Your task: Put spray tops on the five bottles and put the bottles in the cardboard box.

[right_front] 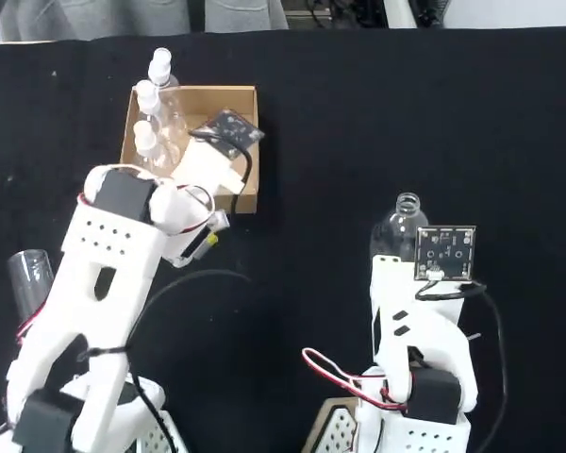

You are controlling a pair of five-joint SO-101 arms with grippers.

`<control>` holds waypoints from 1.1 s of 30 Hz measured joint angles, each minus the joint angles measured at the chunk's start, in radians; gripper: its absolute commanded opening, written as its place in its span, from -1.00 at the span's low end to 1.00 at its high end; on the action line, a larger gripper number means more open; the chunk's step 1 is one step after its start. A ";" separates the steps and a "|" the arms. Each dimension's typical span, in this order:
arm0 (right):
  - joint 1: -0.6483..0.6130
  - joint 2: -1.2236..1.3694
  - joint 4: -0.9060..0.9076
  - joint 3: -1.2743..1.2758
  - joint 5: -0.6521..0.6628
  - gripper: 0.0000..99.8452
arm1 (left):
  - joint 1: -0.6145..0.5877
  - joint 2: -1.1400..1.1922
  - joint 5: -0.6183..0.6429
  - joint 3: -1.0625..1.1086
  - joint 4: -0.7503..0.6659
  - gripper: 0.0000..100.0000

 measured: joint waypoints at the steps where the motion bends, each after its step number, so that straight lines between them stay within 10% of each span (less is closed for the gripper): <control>1: 0.000 0.000 0.000 0.000 0.000 -0.93 | 0.000 -0.014 0.017 0.000 -0.003 -0.94; 33: 0.000 0.000 0.000 0.000 0.000 -0.93 | 0.141 -0.253 0.522 0.023 -0.328 -0.94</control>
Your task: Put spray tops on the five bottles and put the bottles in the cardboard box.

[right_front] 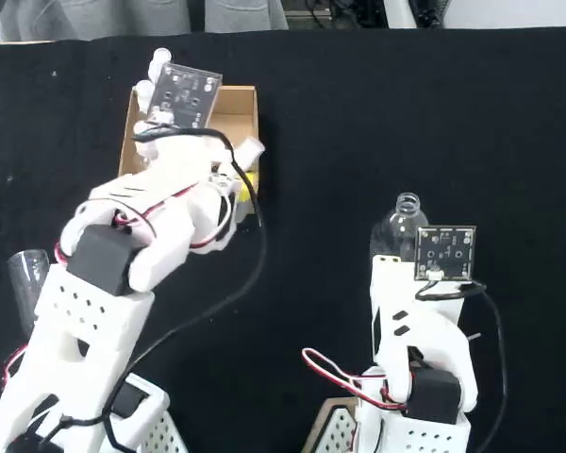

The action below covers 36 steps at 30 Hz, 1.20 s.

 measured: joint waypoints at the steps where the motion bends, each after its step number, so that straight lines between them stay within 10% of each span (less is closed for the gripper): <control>1: 0.000 0.000 0.000 0.000 0.000 -0.93 | 0.003 0.000 0.000 0.012 -0.015 -0.94; 36: -0.060 0.000 0.000 0.015 0.002 -0.93 | -0.031 -0.437 0.233 0.506 -0.422 -0.94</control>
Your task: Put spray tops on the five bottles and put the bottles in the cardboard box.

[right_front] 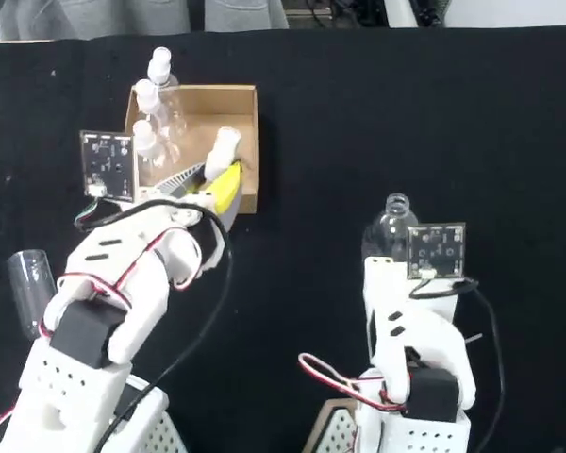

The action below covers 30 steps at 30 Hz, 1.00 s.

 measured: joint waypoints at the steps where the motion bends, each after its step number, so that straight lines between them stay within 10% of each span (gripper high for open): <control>1: -0.017 0.000 0.000 0.000 0.000 -0.93 | 0.000 -0.006 0.000 0.000 0.000 -0.94; 30: -0.301 0.000 -0.023 0.129 0.000 -0.93 | -0.107 -0.270 0.400 0.107 0.000 -0.94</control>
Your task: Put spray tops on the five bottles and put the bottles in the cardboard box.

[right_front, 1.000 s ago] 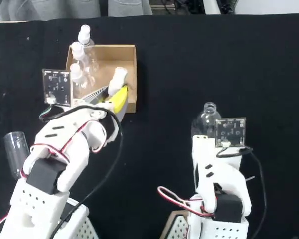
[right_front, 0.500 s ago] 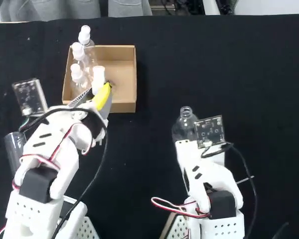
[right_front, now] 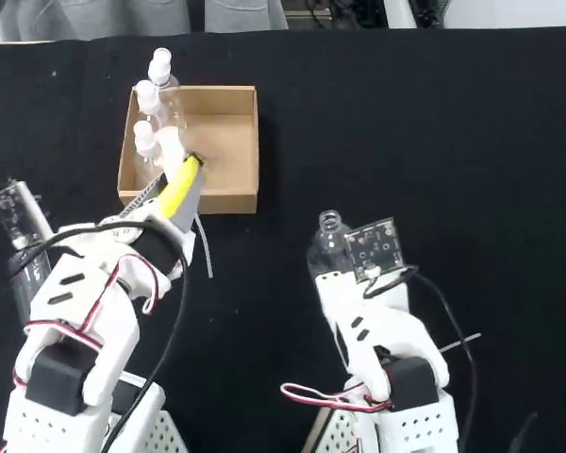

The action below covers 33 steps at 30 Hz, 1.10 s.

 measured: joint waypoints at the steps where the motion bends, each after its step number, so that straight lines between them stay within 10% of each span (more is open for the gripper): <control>1: -0.012 0.000 -0.005 0.006 0.000 -0.93 | 0.000 -0.008 0.012 0.000 0.000 -0.94; 10: -0.048 0.000 -0.006 0.011 0.000 -0.93 | 0.000 -0.071 0.147 0.075 -0.072 -0.94; 23: -0.152 0.000 -0.092 0.080 -0.002 -0.93 | 0.000 -0.324 0.155 0.500 -0.620 -0.94; 33: -0.206 0.000 -0.097 0.091 0.000 -0.93 | 0.002 -0.388 0.178 0.529 -0.664 -0.94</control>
